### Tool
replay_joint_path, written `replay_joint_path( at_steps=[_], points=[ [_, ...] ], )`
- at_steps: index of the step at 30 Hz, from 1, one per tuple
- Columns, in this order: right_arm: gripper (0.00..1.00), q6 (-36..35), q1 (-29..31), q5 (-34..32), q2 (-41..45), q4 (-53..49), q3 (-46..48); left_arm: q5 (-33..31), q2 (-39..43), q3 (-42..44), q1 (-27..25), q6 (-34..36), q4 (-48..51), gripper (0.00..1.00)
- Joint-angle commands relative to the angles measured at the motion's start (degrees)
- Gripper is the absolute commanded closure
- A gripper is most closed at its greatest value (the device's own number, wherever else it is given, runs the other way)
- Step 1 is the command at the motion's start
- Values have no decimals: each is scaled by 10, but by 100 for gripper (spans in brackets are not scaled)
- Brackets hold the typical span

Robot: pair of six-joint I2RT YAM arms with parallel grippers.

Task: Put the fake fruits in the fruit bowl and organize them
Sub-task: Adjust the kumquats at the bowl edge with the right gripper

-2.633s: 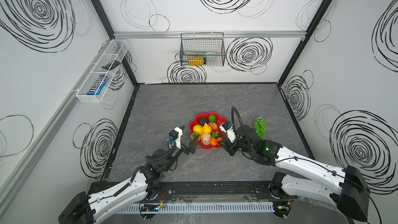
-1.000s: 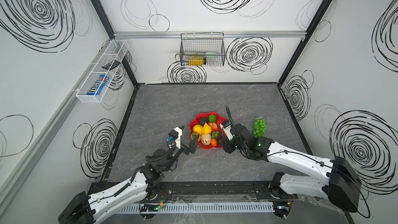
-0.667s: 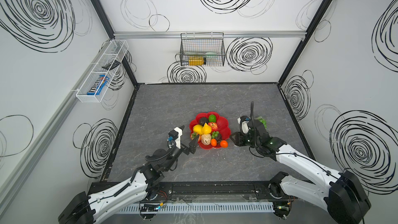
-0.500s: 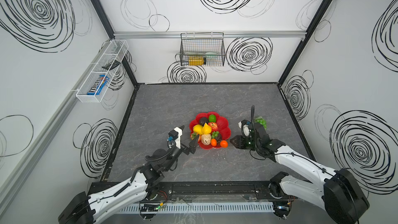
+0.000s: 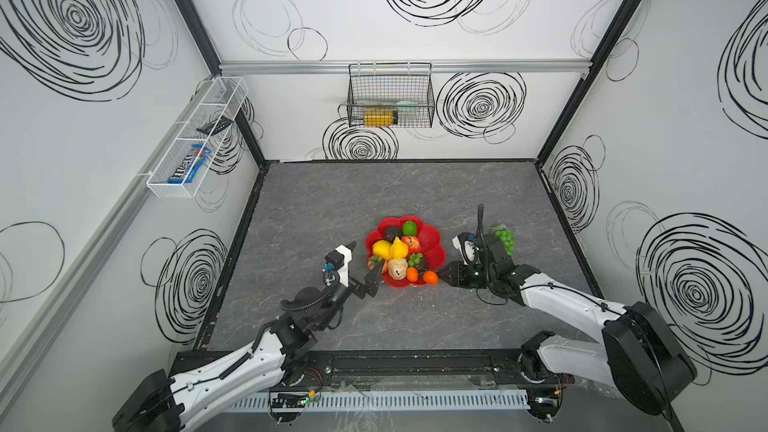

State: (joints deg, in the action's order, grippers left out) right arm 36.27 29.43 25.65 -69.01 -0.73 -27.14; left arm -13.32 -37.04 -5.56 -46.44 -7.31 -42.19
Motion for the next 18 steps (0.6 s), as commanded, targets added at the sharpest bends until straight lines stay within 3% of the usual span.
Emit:
replay_joint_path(
  at_steps=[1, 8, 18],
  points=[
    [70, 9, -5, 7, 1, 19, -13, 0, -1, 1, 1, -2, -39, 3],
    [75, 9, -9, 19, -4, 37, -10, 0, -4, 1, 1, -2, -39, 3],
    [74, 11, -17, 18, -6, 55, -11, -1, -2, 1, 1, -2, -39, 3]
  ],
)
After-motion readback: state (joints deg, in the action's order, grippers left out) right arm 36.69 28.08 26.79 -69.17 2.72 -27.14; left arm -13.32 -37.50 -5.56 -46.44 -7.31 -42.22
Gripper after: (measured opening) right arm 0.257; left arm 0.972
